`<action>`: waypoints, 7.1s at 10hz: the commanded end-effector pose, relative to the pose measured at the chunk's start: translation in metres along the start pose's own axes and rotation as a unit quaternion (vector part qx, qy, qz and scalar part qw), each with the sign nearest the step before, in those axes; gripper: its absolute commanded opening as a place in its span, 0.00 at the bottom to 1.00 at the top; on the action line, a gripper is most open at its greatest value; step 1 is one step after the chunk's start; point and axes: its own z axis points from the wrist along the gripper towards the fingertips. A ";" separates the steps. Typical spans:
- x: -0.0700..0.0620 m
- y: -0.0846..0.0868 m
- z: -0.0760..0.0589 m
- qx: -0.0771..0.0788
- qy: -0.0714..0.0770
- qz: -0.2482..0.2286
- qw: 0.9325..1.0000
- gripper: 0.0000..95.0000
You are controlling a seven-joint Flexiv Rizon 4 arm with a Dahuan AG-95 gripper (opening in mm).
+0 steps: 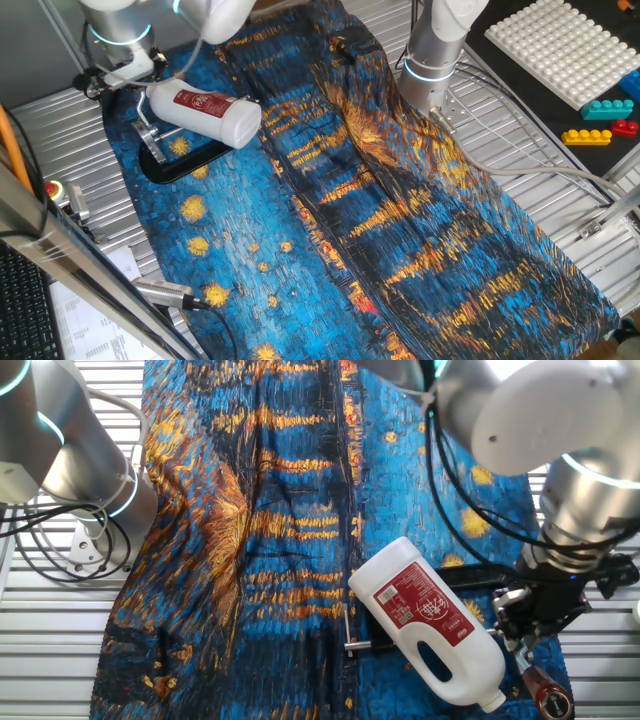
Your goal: Push down the lever
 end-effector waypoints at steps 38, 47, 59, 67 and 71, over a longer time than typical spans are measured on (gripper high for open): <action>0.022 -0.012 0.037 -0.003 0.042 -0.030 0.999 0.00; 0.018 -0.014 0.035 -0.006 0.048 -0.037 0.998 0.00; 0.010 -0.020 0.031 -0.016 0.069 -0.049 0.996 0.00; 0.007 -0.022 0.030 -0.022 0.081 -0.055 0.995 0.00; 0.007 -0.022 0.029 -0.026 0.078 -0.039 0.996 0.00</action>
